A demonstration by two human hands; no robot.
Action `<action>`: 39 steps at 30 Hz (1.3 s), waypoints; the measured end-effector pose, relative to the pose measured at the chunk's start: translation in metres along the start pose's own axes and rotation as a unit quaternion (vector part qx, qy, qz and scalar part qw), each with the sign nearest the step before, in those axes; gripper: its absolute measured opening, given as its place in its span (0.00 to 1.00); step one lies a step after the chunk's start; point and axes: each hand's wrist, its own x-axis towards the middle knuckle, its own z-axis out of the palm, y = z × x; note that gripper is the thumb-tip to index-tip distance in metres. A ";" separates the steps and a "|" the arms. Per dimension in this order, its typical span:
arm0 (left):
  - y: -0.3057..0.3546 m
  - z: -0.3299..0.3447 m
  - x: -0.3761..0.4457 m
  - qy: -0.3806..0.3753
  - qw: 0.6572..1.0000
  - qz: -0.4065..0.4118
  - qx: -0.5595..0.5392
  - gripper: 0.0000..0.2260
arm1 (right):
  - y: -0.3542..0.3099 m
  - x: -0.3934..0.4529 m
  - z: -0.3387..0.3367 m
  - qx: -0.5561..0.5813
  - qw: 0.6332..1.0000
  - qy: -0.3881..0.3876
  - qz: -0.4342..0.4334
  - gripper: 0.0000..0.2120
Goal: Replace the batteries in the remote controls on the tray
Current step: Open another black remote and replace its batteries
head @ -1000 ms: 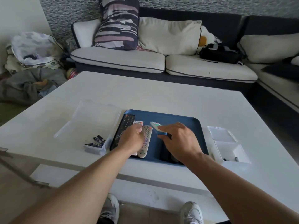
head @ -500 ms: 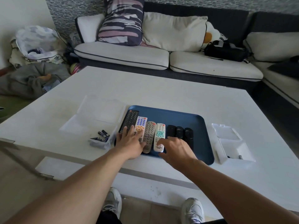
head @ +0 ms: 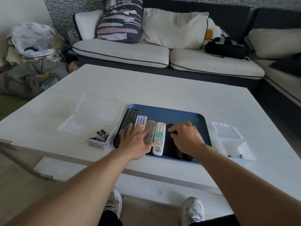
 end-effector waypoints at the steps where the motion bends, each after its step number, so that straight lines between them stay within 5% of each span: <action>1: 0.005 0.001 0.000 -0.002 1.000 0.019 -0.004 0.33 | 0.007 0.006 0.001 -0.024 0.999 -0.016 0.022 0.16; 6: 0.024 0.008 0.001 -0.027 0.996 0.088 0.002 0.35 | 0.024 0.030 0.009 -0.082 0.989 -0.113 0.042 0.20; 18: 0.038 0.011 0.000 -0.113 0.989 0.088 0.022 0.33 | 0.034 0.048 0.017 -0.110 0.975 -0.183 0.062 0.24; 29: 0.037 0.012 -0.002 -0.108 0.991 0.081 0.016 0.33 | 0.025 0.043 0.002 0.031 0.992 -0.068 0.102 0.20; 35: 0.037 0.010 -0.002 -0.089 0.993 0.073 -0.010 0.36 | 0.018 0.034 -0.012 0.249 0.952 -0.021 0.176 0.11; 39: 0.050 0.003 -0.009 -0.024 0.990 0.068 -0.124 0.39 | 0.004 0.024 -0.033 0.292 0.940 0.046 0.170 0.09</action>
